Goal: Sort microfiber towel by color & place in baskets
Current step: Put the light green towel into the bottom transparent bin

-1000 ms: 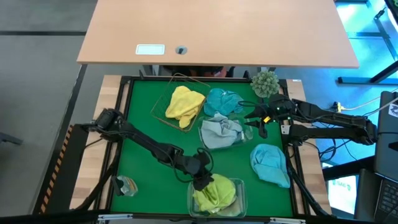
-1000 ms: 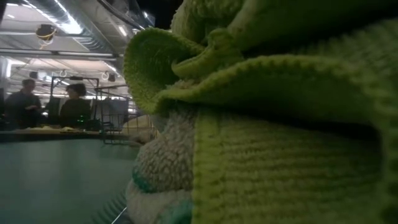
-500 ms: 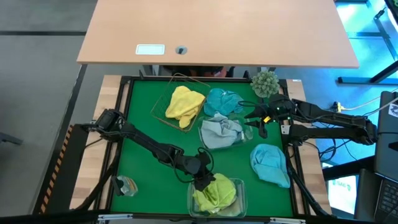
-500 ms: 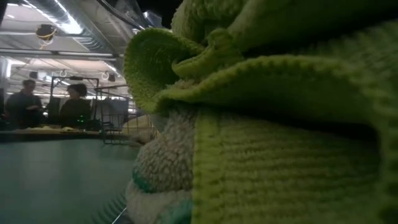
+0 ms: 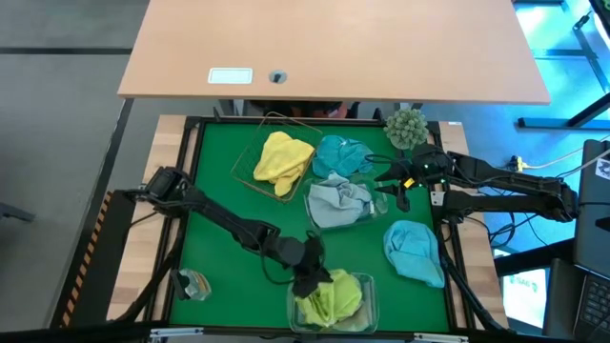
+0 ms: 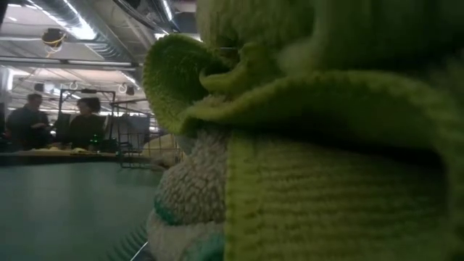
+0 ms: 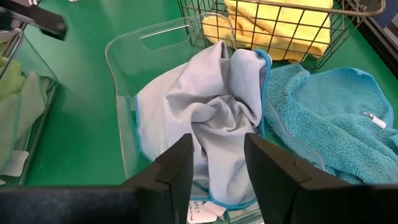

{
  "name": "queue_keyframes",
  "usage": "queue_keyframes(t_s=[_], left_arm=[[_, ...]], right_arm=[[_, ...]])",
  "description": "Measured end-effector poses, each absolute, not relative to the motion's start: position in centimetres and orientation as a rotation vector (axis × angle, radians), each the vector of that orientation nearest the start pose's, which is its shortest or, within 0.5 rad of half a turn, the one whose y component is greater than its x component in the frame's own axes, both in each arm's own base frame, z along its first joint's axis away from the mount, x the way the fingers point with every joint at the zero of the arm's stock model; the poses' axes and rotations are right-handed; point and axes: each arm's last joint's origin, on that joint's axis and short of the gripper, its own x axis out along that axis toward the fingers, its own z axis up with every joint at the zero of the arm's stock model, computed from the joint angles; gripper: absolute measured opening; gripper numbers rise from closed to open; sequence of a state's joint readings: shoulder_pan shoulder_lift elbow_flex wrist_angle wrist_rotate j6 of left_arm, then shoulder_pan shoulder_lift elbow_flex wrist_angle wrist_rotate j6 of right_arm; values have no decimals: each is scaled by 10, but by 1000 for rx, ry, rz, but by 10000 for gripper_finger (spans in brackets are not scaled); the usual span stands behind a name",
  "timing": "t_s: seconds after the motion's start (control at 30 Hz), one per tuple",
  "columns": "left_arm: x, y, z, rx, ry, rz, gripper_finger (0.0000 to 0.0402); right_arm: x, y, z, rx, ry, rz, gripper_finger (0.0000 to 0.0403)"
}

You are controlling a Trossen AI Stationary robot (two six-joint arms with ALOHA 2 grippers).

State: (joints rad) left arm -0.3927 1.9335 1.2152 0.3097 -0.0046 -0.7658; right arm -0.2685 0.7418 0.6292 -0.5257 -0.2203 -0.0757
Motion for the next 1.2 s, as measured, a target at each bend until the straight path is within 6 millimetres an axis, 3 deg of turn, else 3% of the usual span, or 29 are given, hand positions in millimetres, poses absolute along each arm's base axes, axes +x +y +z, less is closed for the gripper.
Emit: queue_keyframes(t_s=[0.2,0.43,0.87,1.2], left_arm=[[382,-187,194,-482,553,-344,7],[367,-199,180,-286,670,-284,8],[365,-197,176,-328,728,-267,30],[370,-190,177,-385,720,-233,92]], right_arm=[[149,-34,257,81,620,-23,145],[149,-34,257,81,620,-23,145],[149,-34,257,81,620,-23,145],[149,-34,257,81,620,-23,145]])
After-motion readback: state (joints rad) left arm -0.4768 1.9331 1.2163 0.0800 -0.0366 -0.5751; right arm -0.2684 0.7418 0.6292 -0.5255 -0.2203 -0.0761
